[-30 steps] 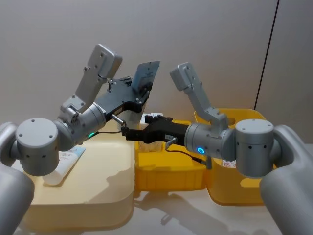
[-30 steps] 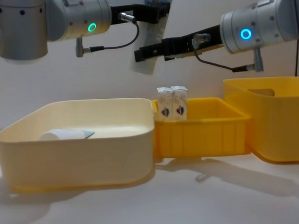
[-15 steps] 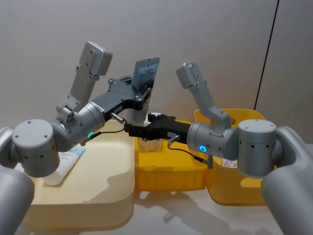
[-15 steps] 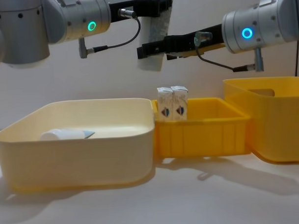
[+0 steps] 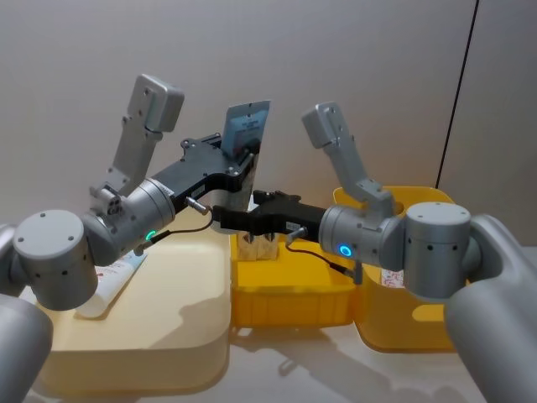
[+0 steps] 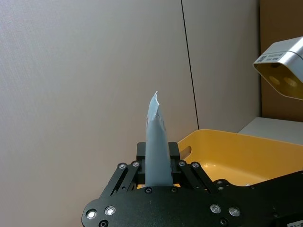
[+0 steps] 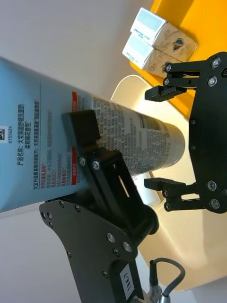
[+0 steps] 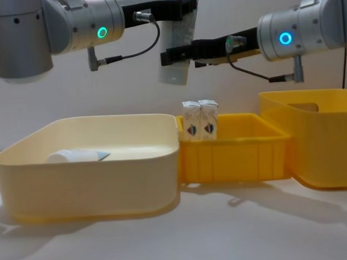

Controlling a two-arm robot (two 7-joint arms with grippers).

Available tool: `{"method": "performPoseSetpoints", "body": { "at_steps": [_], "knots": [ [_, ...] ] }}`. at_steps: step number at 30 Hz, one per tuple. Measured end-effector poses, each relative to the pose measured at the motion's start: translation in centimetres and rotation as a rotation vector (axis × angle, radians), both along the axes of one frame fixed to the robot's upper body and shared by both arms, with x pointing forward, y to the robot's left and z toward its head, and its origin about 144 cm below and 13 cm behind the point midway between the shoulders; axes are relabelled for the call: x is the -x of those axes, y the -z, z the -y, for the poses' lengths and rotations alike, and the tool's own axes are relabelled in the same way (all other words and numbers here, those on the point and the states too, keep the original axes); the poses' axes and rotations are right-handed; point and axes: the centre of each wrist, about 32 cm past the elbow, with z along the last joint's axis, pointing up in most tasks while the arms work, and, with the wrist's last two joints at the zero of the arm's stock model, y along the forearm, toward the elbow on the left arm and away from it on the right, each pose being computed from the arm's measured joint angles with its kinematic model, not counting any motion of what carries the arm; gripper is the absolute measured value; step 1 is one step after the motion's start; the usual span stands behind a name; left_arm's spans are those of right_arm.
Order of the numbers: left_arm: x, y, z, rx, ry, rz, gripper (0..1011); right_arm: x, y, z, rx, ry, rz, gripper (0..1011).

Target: Bimanual collaborative sorting of washing and personal care products

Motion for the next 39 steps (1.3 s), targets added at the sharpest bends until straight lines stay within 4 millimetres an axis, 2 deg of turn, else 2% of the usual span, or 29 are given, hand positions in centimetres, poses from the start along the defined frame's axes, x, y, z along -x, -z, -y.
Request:
{"method": "performPoseSetpoints", "body": {
  "at_steps": [21, 27, 34, 39],
  "knots": [
    [0.4, -0.1, -0.3, 0.009, 0.001, -0.003, 270, -1.6, -0.3, -2.6, 0.046, -0.047, 0.054, 1001],
    [0.4, -0.1, -0.4, 0.009, 0.001, -0.002, 269, -1.8, -0.3, -2.9, 0.055, -0.046, 0.06, 905],
    [0.4, -0.1, -0.4, 0.01, 0.001, -0.002, 270, -1.9, -0.4, -3.1, 0.061, -0.047, 0.066, 699],
    [0.5, -0.1, -0.4, 0.01, 0.001, -0.002, 270, -2.0, -0.4, -3.3, 0.064, -0.048, 0.069, 662]
  ]
}}
